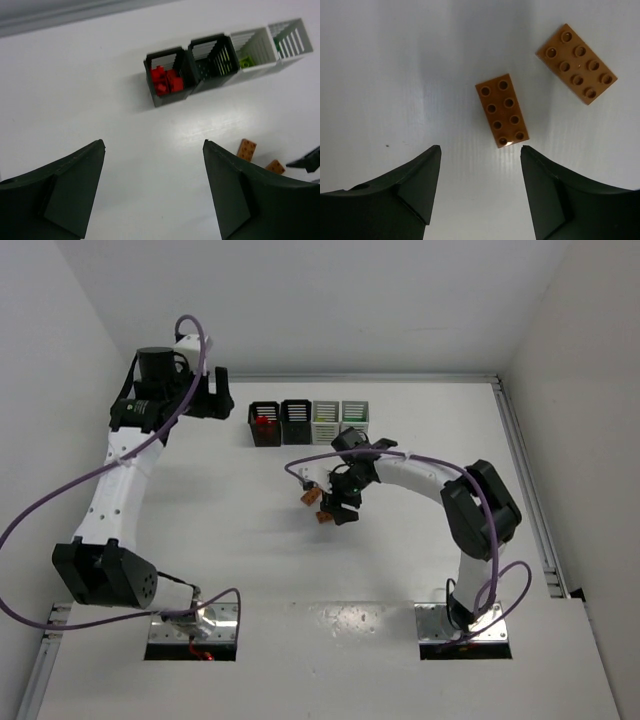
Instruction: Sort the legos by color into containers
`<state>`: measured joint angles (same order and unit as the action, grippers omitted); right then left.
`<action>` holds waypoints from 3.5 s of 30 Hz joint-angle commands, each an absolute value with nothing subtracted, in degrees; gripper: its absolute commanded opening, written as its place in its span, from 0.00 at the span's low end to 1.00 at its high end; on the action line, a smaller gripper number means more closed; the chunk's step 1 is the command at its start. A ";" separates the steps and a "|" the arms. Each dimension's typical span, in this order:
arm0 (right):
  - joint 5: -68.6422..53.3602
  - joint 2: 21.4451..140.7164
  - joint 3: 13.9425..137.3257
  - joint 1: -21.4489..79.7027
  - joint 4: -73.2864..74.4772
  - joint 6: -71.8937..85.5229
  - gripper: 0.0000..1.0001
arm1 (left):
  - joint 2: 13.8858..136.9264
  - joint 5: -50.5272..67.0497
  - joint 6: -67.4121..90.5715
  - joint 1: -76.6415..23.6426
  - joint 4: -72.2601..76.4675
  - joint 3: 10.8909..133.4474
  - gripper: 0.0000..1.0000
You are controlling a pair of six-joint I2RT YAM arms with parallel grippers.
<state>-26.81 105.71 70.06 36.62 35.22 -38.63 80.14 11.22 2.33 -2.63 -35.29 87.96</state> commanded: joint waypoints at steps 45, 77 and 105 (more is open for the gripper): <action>-15.36 121.03 82.96 47.02 41.13 -52.48 0.18 | 75.76 27.33 1.85 9.32 -35.77 78.40 0.84; -14.40 125.33 114.52 29.44 -0.08 17.74 0.02 | 70.31 24.87 5.54 11.42 -28.21 70.93 0.88; -19.07 130.52 115.67 28.39 -3.16 18.72 0.50 | 72.07 26.54 5.54 11.43 -28.74 70.40 0.88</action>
<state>-17.61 133.16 114.91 28.62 -0.01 19.07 72.31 24.91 5.04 10.61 -29.95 70.52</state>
